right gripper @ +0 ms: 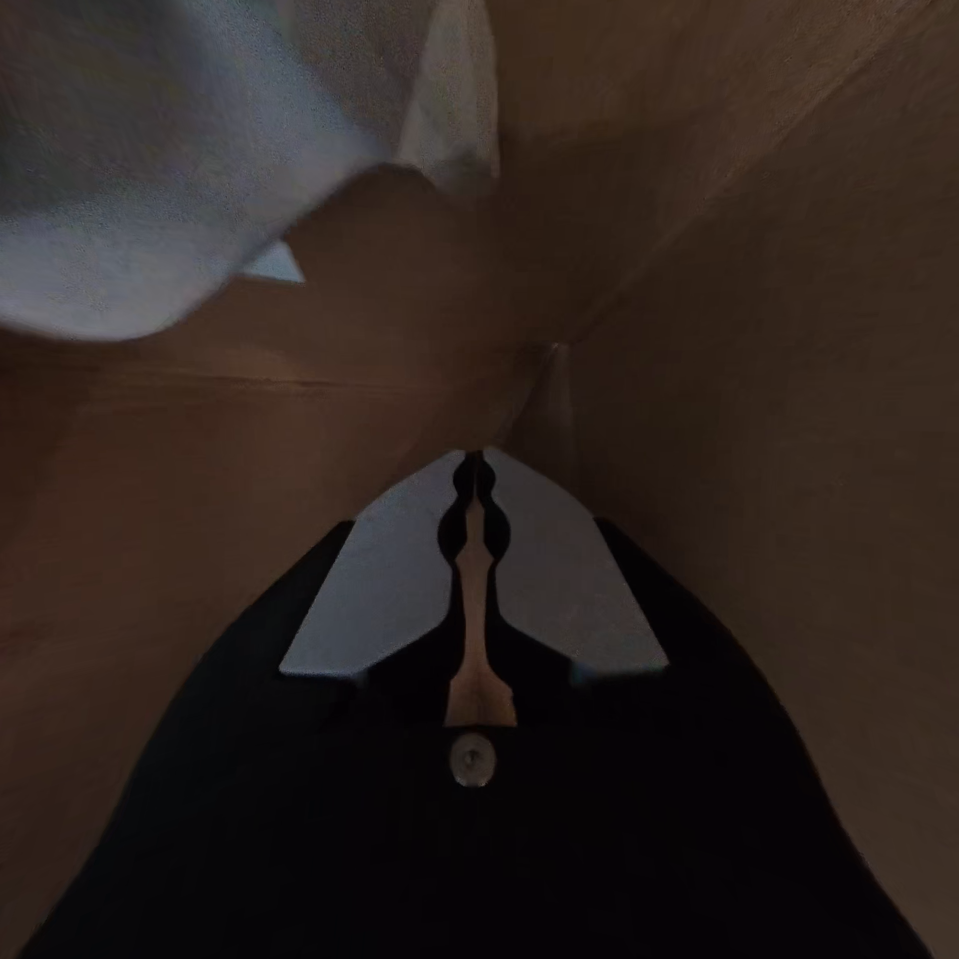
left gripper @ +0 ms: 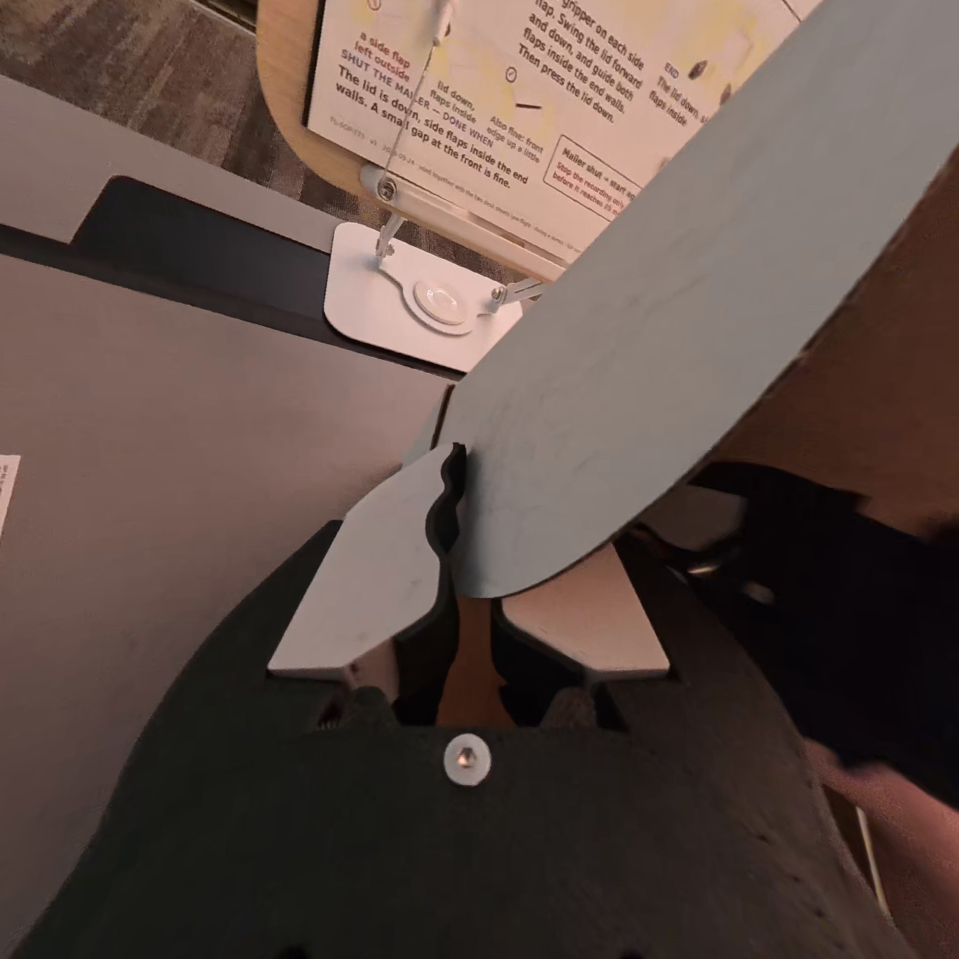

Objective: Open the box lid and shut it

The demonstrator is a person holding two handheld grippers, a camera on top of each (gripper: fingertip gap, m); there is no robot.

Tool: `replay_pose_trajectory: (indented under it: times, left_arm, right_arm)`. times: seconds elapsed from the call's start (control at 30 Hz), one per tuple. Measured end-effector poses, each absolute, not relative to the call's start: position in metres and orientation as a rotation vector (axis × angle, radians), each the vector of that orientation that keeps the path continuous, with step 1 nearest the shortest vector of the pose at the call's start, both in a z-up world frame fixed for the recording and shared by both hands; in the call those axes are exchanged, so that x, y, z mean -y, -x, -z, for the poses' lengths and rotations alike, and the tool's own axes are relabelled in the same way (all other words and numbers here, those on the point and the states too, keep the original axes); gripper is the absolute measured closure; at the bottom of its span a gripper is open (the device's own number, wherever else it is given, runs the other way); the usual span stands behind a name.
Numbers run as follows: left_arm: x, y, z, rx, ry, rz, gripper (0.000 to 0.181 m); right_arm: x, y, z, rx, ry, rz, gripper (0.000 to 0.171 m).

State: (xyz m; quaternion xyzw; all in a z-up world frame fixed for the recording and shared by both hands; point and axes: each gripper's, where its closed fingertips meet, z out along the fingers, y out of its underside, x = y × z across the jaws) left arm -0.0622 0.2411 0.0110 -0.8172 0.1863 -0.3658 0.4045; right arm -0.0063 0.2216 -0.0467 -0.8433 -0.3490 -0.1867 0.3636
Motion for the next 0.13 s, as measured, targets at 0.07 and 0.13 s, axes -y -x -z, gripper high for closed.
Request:
replay_pose_trajectory:
  times: [0.07,0.13]
  left_arm:
    - [-0.238,0.061,-0.010,-0.495,2.048,0.922,0.175]
    - [-0.233,0.060,-0.007,-0.516,2.036,0.934,0.173]
  right_arm:
    - [-0.191,0.016,0.024,0.909,2.138,0.450,0.170]
    - [-0.152,0.029,-0.006,0.855,2.084,0.365,0.169]
